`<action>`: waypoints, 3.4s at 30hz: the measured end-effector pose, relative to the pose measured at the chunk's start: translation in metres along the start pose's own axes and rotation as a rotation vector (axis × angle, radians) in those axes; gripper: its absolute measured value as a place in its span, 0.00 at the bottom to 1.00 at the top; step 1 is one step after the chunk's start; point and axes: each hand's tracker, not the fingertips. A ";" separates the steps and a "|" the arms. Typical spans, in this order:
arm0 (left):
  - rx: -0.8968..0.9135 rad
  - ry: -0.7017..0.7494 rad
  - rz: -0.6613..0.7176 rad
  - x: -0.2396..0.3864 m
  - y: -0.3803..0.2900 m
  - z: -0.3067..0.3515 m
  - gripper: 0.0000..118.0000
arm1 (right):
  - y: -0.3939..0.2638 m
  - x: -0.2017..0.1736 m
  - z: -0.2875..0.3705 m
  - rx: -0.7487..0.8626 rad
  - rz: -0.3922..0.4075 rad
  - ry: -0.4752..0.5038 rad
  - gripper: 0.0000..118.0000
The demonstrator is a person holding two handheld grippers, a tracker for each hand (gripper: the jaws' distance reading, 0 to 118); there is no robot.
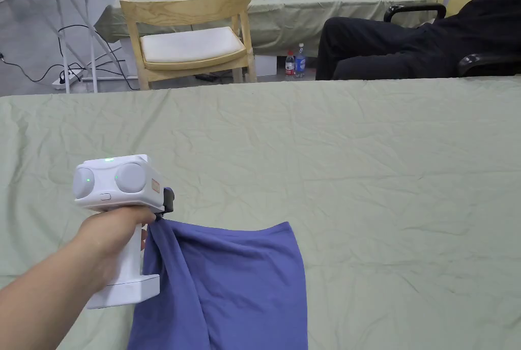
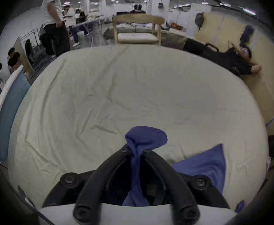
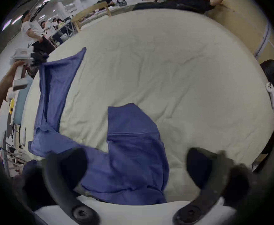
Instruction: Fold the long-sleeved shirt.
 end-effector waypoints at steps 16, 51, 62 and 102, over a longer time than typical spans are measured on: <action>0.197 0.008 0.135 -0.059 -0.035 0.183 0.06 | -0.027 -0.062 0.121 0.339 0.158 -0.021 0.08; 0.614 0.025 0.331 -0.104 0.170 0.296 0.06 | 0.448 -0.103 0.331 0.840 0.028 -0.291 0.08; 0.330 0.057 0.166 -0.087 0.072 0.108 0.06 | 0.396 -0.075 0.104 0.495 0.224 -0.277 0.08; 0.101 -0.049 0.034 -0.133 -0.294 0.217 0.94 | -0.038 0.037 0.104 0.323 -0.108 -0.174 0.98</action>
